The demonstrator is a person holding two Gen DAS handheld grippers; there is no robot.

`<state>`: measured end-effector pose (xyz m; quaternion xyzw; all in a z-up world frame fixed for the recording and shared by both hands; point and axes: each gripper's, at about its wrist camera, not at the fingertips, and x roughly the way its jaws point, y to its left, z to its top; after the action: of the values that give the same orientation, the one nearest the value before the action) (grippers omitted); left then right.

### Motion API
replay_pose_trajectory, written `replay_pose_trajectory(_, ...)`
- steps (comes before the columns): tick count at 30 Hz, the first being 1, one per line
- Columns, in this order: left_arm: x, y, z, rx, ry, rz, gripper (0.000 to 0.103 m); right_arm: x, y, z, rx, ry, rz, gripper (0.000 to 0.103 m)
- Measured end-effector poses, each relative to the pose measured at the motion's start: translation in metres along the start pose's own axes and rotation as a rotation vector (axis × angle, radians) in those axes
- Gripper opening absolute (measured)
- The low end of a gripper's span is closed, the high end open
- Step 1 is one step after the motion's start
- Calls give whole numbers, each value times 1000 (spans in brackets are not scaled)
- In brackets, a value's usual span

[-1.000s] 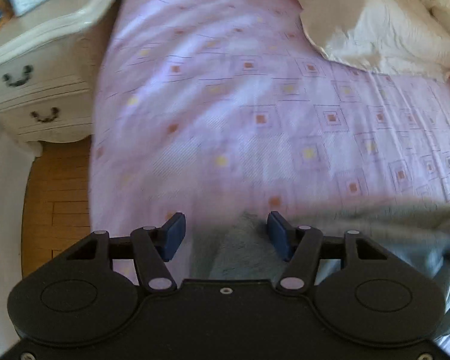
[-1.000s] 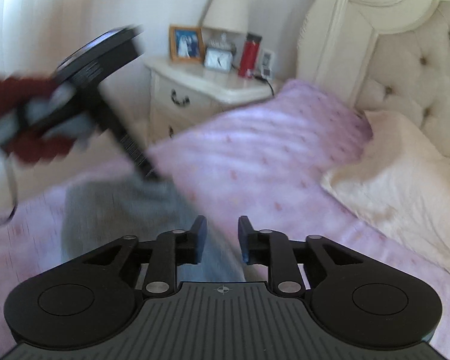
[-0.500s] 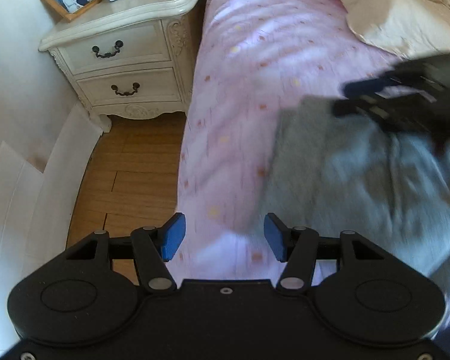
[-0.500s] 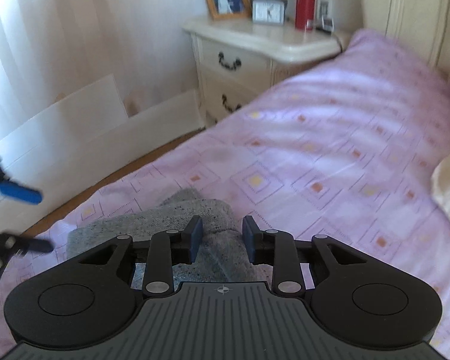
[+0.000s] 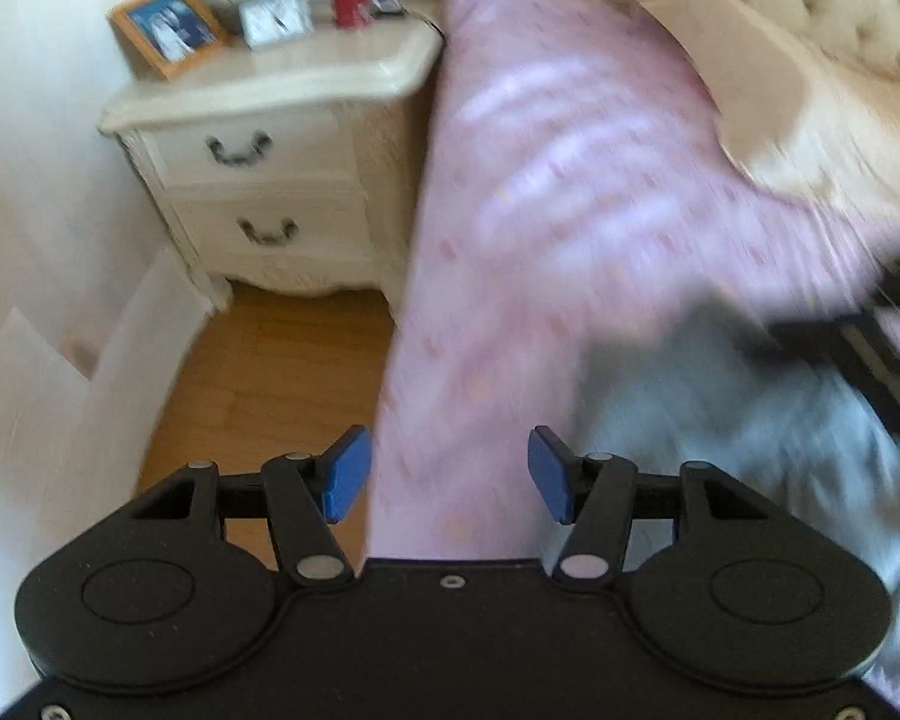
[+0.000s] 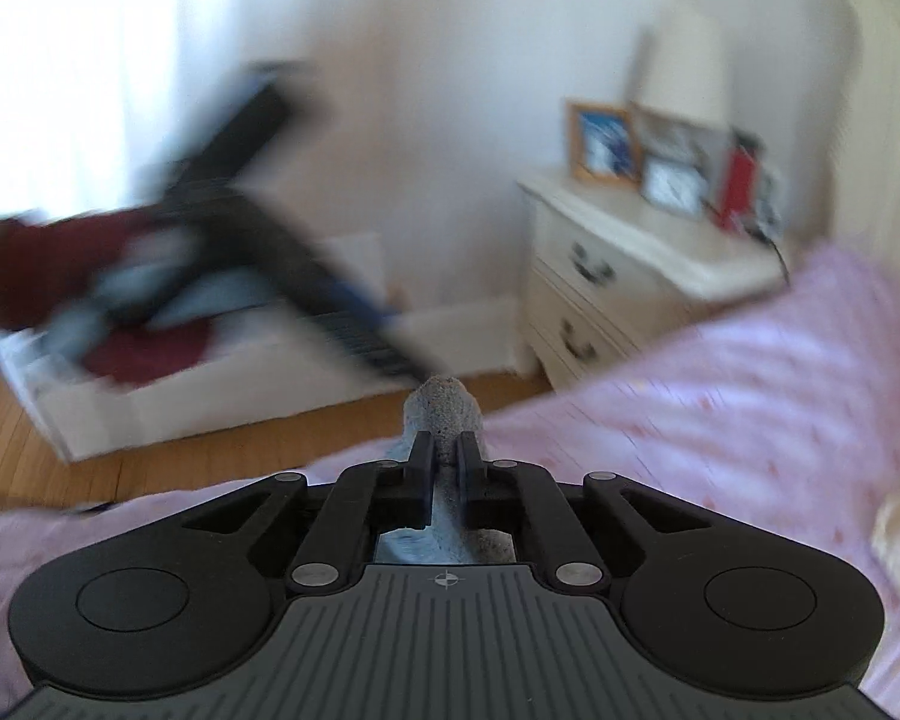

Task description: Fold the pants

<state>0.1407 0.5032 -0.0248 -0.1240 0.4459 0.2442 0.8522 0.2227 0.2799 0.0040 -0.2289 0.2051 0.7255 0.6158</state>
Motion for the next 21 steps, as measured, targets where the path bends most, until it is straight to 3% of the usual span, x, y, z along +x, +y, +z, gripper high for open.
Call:
replay_pose_trajectory(3,14,12,28,-52,-19,-17,60,-15,17,6,-70,-35,41,7)
replay_pose_trajectory(5,27,10,40,-44,3,-98,60,-19,20,10,-75,-52,48,7)
replay_pose_trajectory(7,42,-5,44,65,59,-234,60,-18,15,13,-70,-59,28,7)
replay_pose_trajectory(9,52,-26,35,232,134,-303,60,-11,5,11,-47,-45,12,7)
replay_pose_trajectory(11,60,-41,15,394,223,-305,54,1,-7,6,-24,-22,-2,7)
replay_pose_trajectory(13,65,-39,1,450,277,-301,49,18,-16,1,-6,-6,-21,7)
replay_pose_trajectory(15,66,-27,-5,442,294,-287,49,36,-30,-2,38,9,-46,8)
replay_pose_trajectory(18,73,-4,-12,396,340,-208,49,67,-49,-5,72,50,-81,8)
replay_pose_trajectory(21,75,16,-19,323,358,-190,52,99,-64,-17,108,152,-111,13)
